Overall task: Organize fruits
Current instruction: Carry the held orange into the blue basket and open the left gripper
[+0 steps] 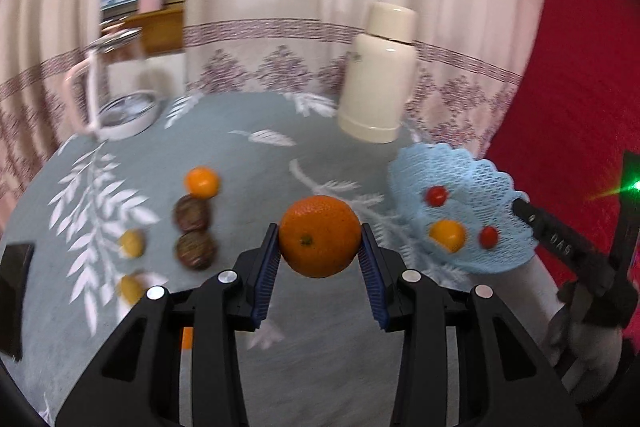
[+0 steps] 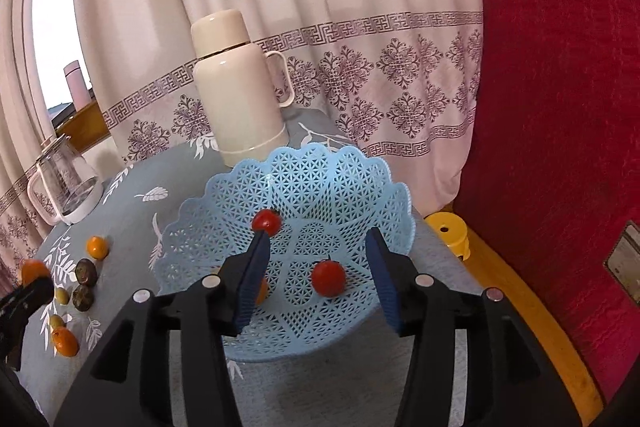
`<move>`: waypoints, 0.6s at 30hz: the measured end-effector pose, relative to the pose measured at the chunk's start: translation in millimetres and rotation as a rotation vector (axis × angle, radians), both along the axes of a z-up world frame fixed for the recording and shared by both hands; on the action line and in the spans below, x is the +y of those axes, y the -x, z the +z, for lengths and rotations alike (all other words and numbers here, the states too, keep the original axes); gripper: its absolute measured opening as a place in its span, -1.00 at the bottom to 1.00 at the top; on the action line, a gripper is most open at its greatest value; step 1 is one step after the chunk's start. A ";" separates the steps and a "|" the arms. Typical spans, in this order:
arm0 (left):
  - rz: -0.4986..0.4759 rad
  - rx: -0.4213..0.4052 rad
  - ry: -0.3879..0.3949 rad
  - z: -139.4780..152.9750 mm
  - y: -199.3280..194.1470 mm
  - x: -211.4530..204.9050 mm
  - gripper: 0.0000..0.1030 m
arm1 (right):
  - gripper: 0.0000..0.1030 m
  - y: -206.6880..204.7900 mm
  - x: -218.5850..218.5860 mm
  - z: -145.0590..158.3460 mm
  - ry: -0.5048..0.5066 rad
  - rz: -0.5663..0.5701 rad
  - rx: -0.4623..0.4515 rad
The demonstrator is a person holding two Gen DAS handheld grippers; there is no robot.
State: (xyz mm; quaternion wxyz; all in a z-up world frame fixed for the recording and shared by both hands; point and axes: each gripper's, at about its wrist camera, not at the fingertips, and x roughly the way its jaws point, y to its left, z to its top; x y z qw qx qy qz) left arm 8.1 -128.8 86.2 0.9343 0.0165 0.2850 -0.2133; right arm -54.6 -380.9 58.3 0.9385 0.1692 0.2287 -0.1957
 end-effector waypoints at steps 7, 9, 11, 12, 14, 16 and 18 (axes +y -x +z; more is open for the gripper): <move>-0.081 -0.028 -0.013 6.9 -10.5 -52.0 -0.22 | 0.04 3.2 0.6 -3.5 0.009 -0.034 -0.014; -0.106 -0.030 -0.011 7.3 -16.3 -66.9 -0.22 | 0.17 5.3 2.3 -3.2 0.026 -0.050 -0.023; -0.123 -0.026 -0.009 5.6 -21.4 -76.4 -0.22 | 0.17 8.0 5.4 -2.1 0.048 -0.063 -0.035; -0.134 -0.019 -0.010 3.6 -26.1 -83.6 -0.22 | 0.17 8.4 6.8 -1.7 0.056 -0.064 -0.037; -0.155 -0.004 -0.019 -1.2 -34.5 -96.2 -0.22 | 0.17 8.9 9.7 -1.9 0.068 -0.060 -0.039; -0.170 0.004 -0.030 -5.6 -40.3 -104.2 -0.22 | 0.17 7.7 9.4 -2.4 0.066 -0.058 -0.037; -0.180 0.004 -0.049 -10.2 -45.6 -113.2 -0.22 | 0.17 7.7 7.1 -4.1 0.054 -0.064 -0.035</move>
